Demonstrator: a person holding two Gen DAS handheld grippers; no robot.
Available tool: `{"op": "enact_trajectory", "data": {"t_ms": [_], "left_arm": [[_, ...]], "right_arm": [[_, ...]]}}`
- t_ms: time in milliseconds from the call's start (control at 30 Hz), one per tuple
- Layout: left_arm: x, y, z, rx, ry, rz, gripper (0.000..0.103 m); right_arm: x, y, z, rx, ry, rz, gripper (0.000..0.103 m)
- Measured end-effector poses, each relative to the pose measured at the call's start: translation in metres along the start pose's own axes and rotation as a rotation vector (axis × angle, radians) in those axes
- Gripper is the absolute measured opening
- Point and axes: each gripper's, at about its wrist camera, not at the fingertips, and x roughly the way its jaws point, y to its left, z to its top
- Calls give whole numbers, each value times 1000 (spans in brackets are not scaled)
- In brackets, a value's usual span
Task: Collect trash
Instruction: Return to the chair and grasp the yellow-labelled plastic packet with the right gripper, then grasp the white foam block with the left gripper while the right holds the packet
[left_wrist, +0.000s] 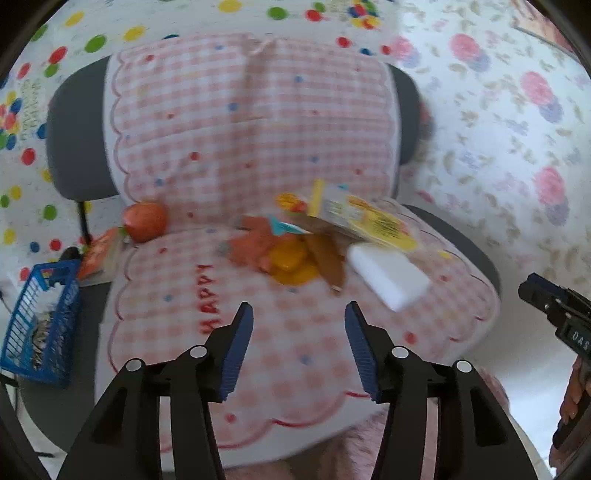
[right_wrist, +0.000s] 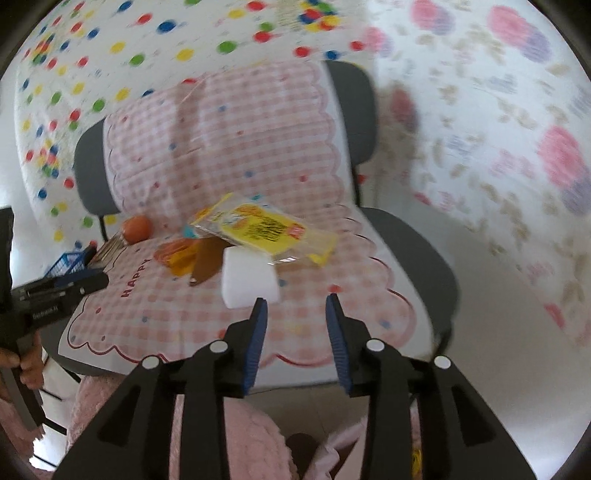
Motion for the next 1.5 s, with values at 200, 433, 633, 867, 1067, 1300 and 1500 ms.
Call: {"op": "enact_trajectory", "data": {"t_ms": [200, 433, 633, 867, 1067, 1300, 1500], "left_arm": [[31, 19, 15, -7, 19, 67, 76], [64, 41, 27, -39, 23, 140, 87], [80, 59, 33, -75, 45, 152, 87], [85, 56, 29, -77, 67, 137, 87], [72, 39, 29, -50, 53, 105, 87], [63, -12, 30, 18, 68, 7, 87], [78, -62, 28, 45, 132, -67, 78]], "right_arm": [[55, 33, 25, -98, 38, 23, 46], [126, 74, 53, -242, 74, 15, 58], [180, 101, 63, -349, 112, -27, 58], [207, 118, 65, -458, 106, -140, 41], [170, 77, 95, -317, 5, -130, 12], [62, -23, 120, -35, -146, -128, 2], [-5, -68, 90, 132, -161, -69, 2]]}}
